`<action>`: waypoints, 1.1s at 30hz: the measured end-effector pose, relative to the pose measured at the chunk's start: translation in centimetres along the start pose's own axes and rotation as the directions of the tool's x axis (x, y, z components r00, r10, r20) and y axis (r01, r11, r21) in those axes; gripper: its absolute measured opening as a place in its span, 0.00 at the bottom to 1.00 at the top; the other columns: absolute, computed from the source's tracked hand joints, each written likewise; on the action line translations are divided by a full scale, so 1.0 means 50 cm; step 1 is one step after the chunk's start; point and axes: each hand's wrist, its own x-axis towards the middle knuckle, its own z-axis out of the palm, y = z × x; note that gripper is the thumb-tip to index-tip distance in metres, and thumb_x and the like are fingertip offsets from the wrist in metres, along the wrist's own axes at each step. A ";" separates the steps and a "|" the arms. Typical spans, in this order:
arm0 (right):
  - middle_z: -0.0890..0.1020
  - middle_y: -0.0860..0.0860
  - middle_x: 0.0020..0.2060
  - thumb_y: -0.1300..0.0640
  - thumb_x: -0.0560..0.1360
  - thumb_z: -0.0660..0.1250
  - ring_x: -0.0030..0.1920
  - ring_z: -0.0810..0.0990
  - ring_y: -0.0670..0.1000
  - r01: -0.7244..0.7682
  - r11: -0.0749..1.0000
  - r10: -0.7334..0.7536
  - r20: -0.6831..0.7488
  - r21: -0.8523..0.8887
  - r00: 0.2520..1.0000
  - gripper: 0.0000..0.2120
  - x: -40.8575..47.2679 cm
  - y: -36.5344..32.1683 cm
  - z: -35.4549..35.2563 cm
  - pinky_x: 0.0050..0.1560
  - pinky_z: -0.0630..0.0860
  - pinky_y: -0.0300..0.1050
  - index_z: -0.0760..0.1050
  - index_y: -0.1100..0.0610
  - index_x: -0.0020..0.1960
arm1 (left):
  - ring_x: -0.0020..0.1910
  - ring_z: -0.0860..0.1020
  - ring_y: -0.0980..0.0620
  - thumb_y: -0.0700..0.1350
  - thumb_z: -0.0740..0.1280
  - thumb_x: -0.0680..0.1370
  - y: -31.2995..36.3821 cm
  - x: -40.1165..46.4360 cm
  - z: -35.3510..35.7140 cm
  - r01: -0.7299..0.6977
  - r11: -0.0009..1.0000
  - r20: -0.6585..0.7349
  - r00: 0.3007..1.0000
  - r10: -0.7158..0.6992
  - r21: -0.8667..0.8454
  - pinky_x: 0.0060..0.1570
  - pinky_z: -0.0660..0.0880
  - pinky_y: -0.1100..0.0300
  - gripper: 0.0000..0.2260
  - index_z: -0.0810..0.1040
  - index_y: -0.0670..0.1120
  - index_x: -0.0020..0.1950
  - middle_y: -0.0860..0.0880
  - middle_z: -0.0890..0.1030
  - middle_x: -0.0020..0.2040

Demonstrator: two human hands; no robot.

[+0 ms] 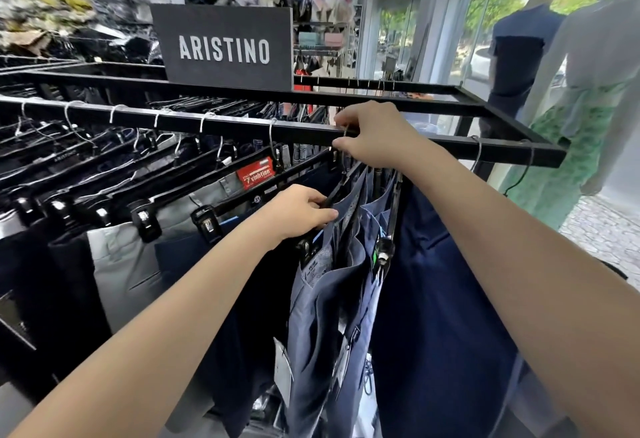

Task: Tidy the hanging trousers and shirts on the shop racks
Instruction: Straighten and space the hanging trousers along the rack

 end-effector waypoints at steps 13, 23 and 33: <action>0.83 0.48 0.51 0.59 0.77 0.66 0.52 0.79 0.44 0.264 0.951 -0.179 -0.412 0.159 0.893 0.10 -0.047 -0.032 0.054 0.55 0.68 0.27 0.80 0.55 0.56 | 0.40 0.82 0.57 0.42 0.67 0.77 -0.013 -0.049 -0.072 -0.134 0.980 -0.309 0.935 0.175 0.147 0.49 0.78 0.64 0.05 0.82 0.47 0.48 0.52 0.85 0.40; 0.83 0.43 0.37 0.62 0.79 0.60 0.24 0.72 0.39 0.136 0.960 -0.196 0.239 0.246 0.951 0.16 -0.113 -0.008 0.099 0.28 0.66 0.26 0.83 0.47 0.56 | 0.48 0.78 0.45 0.41 0.63 0.75 -0.045 -0.074 -0.126 -0.128 0.807 -0.504 0.722 0.474 0.576 0.53 0.75 0.49 0.08 0.80 0.43 0.50 0.46 0.80 0.47; 0.85 0.42 0.44 0.58 0.80 0.60 0.27 0.75 0.41 0.047 0.948 -0.136 0.264 0.316 0.955 0.15 -0.116 0.026 0.082 0.31 0.71 0.31 0.82 0.46 0.56 | 0.46 0.77 0.43 0.52 0.61 0.77 -0.038 -0.083 -0.143 0.323 0.773 -0.460 0.887 -0.046 0.546 0.45 0.74 0.52 0.17 0.72 0.43 0.61 0.44 0.77 0.52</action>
